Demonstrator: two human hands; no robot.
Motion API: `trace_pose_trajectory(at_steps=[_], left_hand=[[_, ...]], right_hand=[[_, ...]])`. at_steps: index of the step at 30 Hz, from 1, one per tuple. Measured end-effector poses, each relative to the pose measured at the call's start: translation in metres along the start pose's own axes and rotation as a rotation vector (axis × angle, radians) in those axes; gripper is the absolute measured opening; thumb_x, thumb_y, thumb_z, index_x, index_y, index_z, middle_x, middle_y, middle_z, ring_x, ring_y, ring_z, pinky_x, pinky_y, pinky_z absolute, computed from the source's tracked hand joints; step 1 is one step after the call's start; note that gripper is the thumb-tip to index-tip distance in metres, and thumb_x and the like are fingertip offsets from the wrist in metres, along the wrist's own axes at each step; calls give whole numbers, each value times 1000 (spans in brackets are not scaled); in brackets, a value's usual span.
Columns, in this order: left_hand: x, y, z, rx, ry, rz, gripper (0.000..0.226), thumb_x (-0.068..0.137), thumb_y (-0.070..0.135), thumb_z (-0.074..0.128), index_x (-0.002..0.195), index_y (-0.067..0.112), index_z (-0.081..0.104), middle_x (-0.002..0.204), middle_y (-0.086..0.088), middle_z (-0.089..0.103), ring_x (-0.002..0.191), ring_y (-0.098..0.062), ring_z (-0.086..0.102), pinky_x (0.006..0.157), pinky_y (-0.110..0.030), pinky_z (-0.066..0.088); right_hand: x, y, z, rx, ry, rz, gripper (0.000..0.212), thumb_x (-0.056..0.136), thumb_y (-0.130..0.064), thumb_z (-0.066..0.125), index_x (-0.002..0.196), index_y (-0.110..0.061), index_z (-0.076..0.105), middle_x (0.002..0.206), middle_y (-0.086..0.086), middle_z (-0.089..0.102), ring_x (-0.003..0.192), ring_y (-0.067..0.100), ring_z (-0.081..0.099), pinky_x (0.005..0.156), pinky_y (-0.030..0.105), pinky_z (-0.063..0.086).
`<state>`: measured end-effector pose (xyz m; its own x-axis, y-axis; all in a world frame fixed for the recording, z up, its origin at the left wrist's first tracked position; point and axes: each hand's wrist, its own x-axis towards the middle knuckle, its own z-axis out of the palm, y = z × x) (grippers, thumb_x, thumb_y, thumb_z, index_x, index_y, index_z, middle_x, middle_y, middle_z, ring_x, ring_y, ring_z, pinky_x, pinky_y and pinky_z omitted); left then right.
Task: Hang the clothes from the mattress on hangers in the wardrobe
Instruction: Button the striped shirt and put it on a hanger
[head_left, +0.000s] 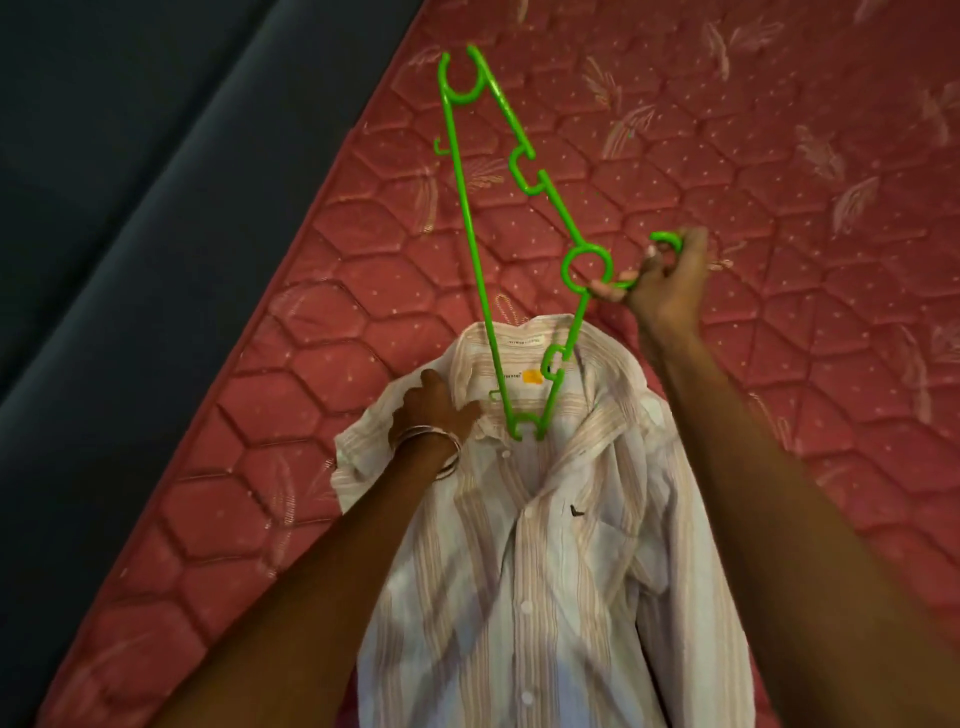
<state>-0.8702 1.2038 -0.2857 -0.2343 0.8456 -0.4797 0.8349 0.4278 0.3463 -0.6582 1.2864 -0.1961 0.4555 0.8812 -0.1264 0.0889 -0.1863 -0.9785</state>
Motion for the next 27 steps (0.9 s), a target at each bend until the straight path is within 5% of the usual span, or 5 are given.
trace_pose_trajectory(at_steps=[8, 12, 16, 21, 27], left_hand=[[7, -3, -77, -698, 318, -57, 25, 72, 26, 55, 57, 7, 63, 55, -17, 54, 54, -19, 50, 53, -31, 41], [6, -3, -105, -882, 204, -79, 31, 81, 3, 59, 51, 11, 56, 32, 1, 43, 24, -13, 38, 33, -13, 30], [4, 0, -108, -913, 206, -194, 34, 75, 0, 55, 42, 9, 50, 30, -2, 41, 23, -17, 36, 36, -15, 31], [16, -19, -101, -821, 242, -326, 15, 58, 14, 56, 49, 2, 57, 44, -16, 54, 45, -35, 59, 46, -52, 52], [-2, 10, -114, -931, 141, -298, 41, 74, -2, 59, 35, 9, 54, 30, -1, 41, 26, -14, 39, 39, -19, 38]], right_hand=[[8, 15, -25, -448, -295, -137, 36, 99, 8, 27, 87, -25, 37, 79, -7, 40, 51, -3, 53, 54, 22, 56], [22, -3, -30, -532, -472, -102, 33, 103, -6, 29, 100, -28, 54, 80, -16, 42, 59, -23, 48, 99, 5, 30], [26, -18, -43, -597, -655, -142, 51, 90, 18, 24, 96, -23, 54, 69, 1, 32, 40, 2, 53, 54, 47, 58], [18, -24, -69, -519, -620, -170, 50, 93, 17, 23, 91, -23, 51, 70, 15, 36, 55, 31, 51, 47, 43, 57], [-1, -28, -71, -593, -583, -149, 47, 88, 19, 24, 94, -17, 55, 75, 11, 41, 60, 24, 52, 45, 26, 54]])
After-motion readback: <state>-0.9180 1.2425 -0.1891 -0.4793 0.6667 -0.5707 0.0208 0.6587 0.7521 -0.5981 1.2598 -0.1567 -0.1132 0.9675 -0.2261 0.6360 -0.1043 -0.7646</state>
